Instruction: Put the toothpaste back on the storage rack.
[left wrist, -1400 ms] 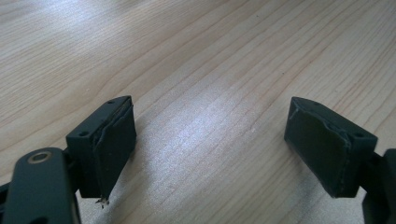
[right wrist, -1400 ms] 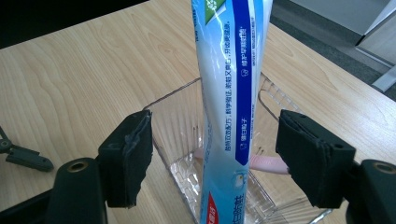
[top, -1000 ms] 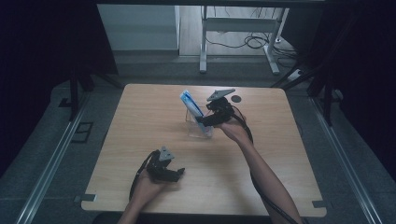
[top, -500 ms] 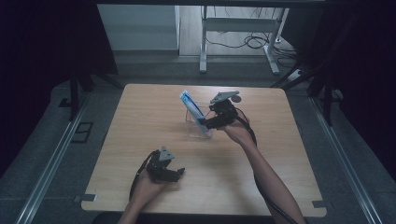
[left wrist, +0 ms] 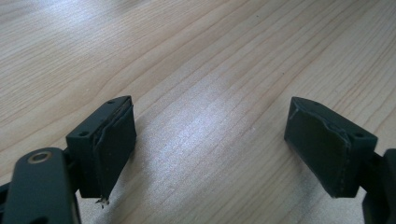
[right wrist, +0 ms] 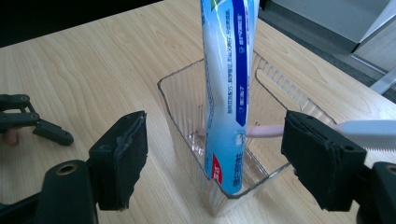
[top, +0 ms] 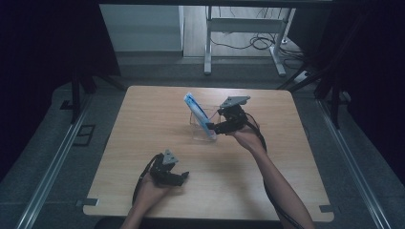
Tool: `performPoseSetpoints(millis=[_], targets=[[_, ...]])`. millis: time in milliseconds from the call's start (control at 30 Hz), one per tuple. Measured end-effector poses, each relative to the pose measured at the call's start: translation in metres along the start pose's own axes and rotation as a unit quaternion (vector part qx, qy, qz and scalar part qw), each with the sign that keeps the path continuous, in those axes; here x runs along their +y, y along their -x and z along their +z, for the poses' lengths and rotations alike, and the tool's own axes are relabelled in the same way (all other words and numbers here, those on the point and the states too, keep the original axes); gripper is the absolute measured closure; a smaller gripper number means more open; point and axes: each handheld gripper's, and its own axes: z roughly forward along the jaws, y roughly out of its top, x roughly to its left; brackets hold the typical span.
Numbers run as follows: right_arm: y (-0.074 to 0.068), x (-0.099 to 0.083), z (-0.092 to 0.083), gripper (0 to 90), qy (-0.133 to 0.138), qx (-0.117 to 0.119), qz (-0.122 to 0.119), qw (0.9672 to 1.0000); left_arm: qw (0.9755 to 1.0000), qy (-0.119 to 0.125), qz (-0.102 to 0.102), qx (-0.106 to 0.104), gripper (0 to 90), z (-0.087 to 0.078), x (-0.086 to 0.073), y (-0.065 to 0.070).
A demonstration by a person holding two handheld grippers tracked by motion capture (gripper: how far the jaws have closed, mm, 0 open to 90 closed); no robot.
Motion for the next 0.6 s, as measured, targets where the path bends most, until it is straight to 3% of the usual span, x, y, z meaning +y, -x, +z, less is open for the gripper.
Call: performPoseSetpoints(millis=[600], targets=[[0.000,-0.017,-0.018,22.8,0.015,0.004,0.015,0.9998,1.0000,0.001,-0.001,0.000,16.6,0.000,0.000,0.000]])
